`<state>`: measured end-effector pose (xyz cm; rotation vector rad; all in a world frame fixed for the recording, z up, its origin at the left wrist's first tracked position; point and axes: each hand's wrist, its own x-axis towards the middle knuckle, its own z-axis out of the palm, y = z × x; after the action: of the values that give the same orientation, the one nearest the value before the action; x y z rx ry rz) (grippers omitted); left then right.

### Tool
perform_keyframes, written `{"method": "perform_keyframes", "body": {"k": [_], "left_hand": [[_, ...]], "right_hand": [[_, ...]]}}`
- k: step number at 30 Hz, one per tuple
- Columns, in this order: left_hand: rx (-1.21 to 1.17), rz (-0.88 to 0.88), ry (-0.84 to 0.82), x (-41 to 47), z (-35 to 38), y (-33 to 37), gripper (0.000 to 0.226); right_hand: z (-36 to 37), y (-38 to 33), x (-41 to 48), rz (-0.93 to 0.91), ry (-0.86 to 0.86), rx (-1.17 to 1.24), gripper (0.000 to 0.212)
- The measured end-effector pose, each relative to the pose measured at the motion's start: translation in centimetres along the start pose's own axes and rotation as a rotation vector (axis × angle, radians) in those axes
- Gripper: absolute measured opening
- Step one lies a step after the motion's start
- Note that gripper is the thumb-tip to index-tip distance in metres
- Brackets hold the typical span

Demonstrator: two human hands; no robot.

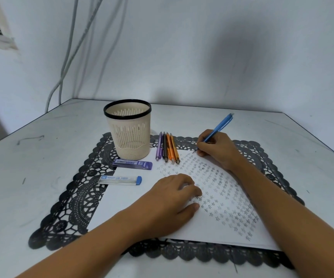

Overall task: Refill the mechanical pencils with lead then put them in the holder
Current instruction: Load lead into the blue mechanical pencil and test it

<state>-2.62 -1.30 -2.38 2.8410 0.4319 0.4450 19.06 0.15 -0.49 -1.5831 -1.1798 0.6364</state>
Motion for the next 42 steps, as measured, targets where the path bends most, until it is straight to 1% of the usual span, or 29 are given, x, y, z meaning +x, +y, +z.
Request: {"method": "perform_keyframes", "body": {"k": [4,9,14,20,33,38,42], "left_hand": [[0.003,0.000,-0.008,-0.02,0.07,-0.10,0.045],[0.005,0.000,-0.004,-0.01,0.09,-0.17,0.038],[-0.011,0.002,-0.005,-0.06,0.03,-0.01,0.036],[-0.002,0.006,0.006,-0.08,0.04,-0.01,0.037],[-0.006,0.014,0.003,-0.16,-0.25,0.28,0.036],[0.005,0.021,0.005,-0.11,-0.20,0.11,0.035],[-0.003,0.018,0.006,-0.09,-0.24,0.17,0.035]], "right_hand": [[0.06,-0.12,-0.02,-0.001,-0.022,-0.003,0.001],[0.24,-0.08,0.08,-0.007,0.041,0.004,0.001],[0.03,-0.05,-0.05,-0.005,-0.005,-0.003,0.003],[-0.25,-0.09,0.02,0.012,0.055,0.140,0.010],[-0.06,-0.05,-0.11,-0.040,0.005,-0.059,0.010],[-0.01,0.04,-0.07,-0.046,0.016,-0.035,0.012],[0.05,0.05,0.07,-0.054,0.028,-0.082,0.012]]}}
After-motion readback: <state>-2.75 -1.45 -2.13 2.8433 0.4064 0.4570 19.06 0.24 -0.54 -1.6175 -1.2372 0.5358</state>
